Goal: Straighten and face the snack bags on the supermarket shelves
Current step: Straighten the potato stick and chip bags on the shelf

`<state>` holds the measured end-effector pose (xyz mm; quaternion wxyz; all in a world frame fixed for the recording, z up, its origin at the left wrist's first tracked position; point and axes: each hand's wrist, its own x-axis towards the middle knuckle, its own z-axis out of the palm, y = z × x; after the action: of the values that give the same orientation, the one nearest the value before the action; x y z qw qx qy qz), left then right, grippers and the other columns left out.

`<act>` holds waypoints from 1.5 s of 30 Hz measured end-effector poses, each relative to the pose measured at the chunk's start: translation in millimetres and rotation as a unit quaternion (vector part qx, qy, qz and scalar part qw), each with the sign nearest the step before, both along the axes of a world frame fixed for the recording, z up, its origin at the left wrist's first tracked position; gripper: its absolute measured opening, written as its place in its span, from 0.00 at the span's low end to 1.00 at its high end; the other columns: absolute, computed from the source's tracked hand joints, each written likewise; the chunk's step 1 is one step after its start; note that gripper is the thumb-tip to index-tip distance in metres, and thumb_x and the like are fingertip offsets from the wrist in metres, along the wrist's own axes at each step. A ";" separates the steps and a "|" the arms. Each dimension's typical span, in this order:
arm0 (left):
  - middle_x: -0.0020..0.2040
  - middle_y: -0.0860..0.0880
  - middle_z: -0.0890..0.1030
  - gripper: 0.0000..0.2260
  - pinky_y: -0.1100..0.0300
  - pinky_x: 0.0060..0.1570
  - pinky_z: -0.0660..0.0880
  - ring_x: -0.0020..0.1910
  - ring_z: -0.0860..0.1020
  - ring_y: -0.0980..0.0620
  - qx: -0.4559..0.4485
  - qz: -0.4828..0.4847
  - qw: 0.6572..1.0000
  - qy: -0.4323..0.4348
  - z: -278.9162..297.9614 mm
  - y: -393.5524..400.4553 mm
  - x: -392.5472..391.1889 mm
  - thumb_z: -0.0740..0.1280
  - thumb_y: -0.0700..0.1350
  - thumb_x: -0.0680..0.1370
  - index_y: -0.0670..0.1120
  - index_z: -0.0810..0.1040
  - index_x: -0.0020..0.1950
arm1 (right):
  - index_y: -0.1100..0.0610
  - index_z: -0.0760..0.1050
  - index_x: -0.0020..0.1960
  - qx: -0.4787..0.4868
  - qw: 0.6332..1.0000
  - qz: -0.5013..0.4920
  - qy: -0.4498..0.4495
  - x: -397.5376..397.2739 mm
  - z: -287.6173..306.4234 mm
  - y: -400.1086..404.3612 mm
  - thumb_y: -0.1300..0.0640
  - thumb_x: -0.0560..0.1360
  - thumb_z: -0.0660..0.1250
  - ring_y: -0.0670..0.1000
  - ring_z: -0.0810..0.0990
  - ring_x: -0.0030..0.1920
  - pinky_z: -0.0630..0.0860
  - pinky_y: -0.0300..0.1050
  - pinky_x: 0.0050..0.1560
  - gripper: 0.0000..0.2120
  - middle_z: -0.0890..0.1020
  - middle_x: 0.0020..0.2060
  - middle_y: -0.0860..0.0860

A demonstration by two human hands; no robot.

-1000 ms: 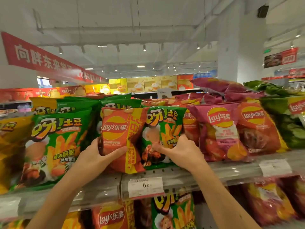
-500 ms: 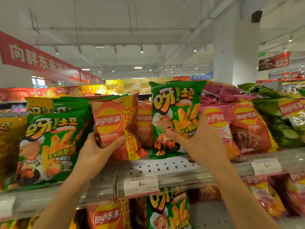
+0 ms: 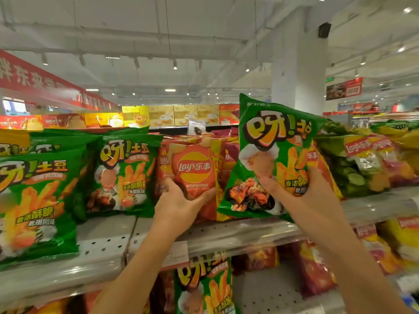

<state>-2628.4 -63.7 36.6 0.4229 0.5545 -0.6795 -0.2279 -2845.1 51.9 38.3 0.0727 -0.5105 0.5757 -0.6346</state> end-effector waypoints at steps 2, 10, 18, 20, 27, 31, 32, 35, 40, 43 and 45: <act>0.71 0.44 0.71 0.66 0.45 0.64 0.74 0.66 0.73 0.41 0.013 -0.016 1.000 -0.004 3.5 1.4 -4.3 0.61 0.81 0.48 0.48 0.49 0.78 | 0.39 0.73 0.59 0.002 1.000 0.011 -0.010 2.5 -1.7 -0.9 0.25 0.58 0.73 0.39 0.81 0.52 0.77 0.48 0.55 0.34 0.83 0.49 0.34; 0.54 0.56 0.76 0.24 0.59 0.51 0.71 0.55 0.75 0.53 -0.145 0.030 0.985 -0.085 -2.0 26.7 58.0 0.63 0.64 0.76 0.50 0.76 0.65 | 0.38 0.74 0.58 -0.023 0.996 0.085 0.019 44.9 4.9 -14.9 0.27 0.61 0.72 0.30 0.79 0.49 0.74 0.31 0.45 0.30 0.82 0.49 0.28; 0.39 0.52 0.78 0.03 0.52 0.43 0.73 0.41 0.75 0.50 -0.332 0.187 0.899 -0.218 -32.8 78.3 161.0 0.70 0.44 0.77 0.46 0.81 0.44 | 0.43 0.69 0.63 0.002 0.988 0.142 0.063 144.3 10.3 -56.3 0.23 0.59 0.68 0.39 0.80 0.51 0.78 0.45 0.54 0.40 0.82 0.49 0.36; 0.39 0.52 0.79 0.02 0.48 0.46 0.76 0.41 0.76 0.48 -0.332 0.186 0.888 -0.258 -44.1 83.0 171.1 0.71 0.43 0.77 0.46 0.81 0.44 | 0.46 0.67 0.65 0.022 0.986 0.132 0.095 168.3 12.3 -64.4 0.19 0.57 0.64 0.48 0.81 0.53 0.79 0.55 0.57 0.45 0.81 0.52 0.41; 0.43 0.49 0.79 0.05 0.54 0.38 0.78 0.42 0.77 0.48 -0.361 0.175 0.886 -0.232 -71.8 82.2 193.7 0.75 0.39 0.71 0.42 0.82 0.45 | 0.45 0.63 0.60 0.108 0.976 0.109 0.156 220.4 -1.3 -80.9 0.21 0.64 0.67 0.56 0.80 0.53 0.78 0.59 0.55 0.38 0.80 0.51 0.44; 0.44 0.49 0.78 0.13 0.59 0.39 0.75 0.42 0.77 0.49 -0.391 0.173 0.882 -0.201 -74.3 79.2 197.4 0.62 0.49 0.76 0.42 0.81 0.45 | 0.46 0.63 0.61 0.155 0.967 0.137 0.152 228.5 -9.6 -86.7 0.19 0.63 0.65 0.56 0.82 0.53 0.79 0.58 0.56 0.40 0.80 0.50 0.44; 0.44 0.48 0.78 0.14 0.60 0.40 0.74 0.41 0.77 0.49 -0.398 0.173 0.880 -0.195 -74.7 78.5 197.0 0.60 0.50 0.76 0.42 0.81 0.45 | 0.46 0.63 0.63 0.170 0.963 0.149 0.147 228.4 -9.4 -88.5 0.18 0.62 0.64 0.55 0.82 0.54 0.79 0.59 0.57 0.42 0.81 0.51 0.44; 0.44 0.46 0.77 0.16 0.59 0.41 0.75 0.42 0.77 0.47 -0.405 0.172 0.879 -0.182 -78.3 75.7 195.9 0.61 0.51 0.75 0.40 0.81 0.45 | 0.51 0.60 0.71 0.222 0.948 0.159 0.163 227.7 -4.8 -92.7 0.16 0.60 0.61 0.55 0.81 0.56 0.80 0.58 0.58 0.53 0.80 0.55 0.47; 0.46 0.42 0.78 0.17 0.57 0.46 0.74 0.46 0.75 0.45 -0.424 0.193 0.872 -0.153 -86.9 69.0 193.5 0.62 0.51 0.75 0.38 0.82 0.45 | 0.54 0.54 0.77 0.262 0.932 0.142 0.206 228.5 -2.8 -92.5 0.16 0.62 0.58 0.58 0.78 0.61 0.78 0.60 0.61 0.58 0.77 0.62 0.51; 0.47 0.40 0.78 0.18 0.58 0.47 0.71 0.48 0.74 0.43 -0.423 0.212 0.872 -0.126 -89.7 69.1 186.8 0.62 0.50 0.75 0.37 0.83 0.44 | 0.54 0.50 0.81 0.230 0.944 0.120 0.204 226.4 -7.5 -88.7 0.16 0.62 0.60 0.57 0.78 0.63 0.78 0.58 0.62 0.61 0.78 0.63 0.51; 0.47 0.39 0.79 0.17 0.58 0.49 0.69 0.49 0.75 0.40 -0.429 0.227 0.869 -0.091 -90.0 69.5 179.4 0.62 0.49 0.76 0.36 0.83 0.45 | 0.53 0.48 0.82 0.184 0.952 0.096 0.225 222.5 -13.1 -83.0 0.17 0.64 0.59 0.55 0.76 0.66 0.76 0.55 0.65 0.60 0.76 0.66 0.50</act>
<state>-2449.0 5.8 -53.4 0.5959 0.4758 -0.6007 0.2399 -2622.6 -31.1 25.2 0.0947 -0.6708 0.6322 -0.3760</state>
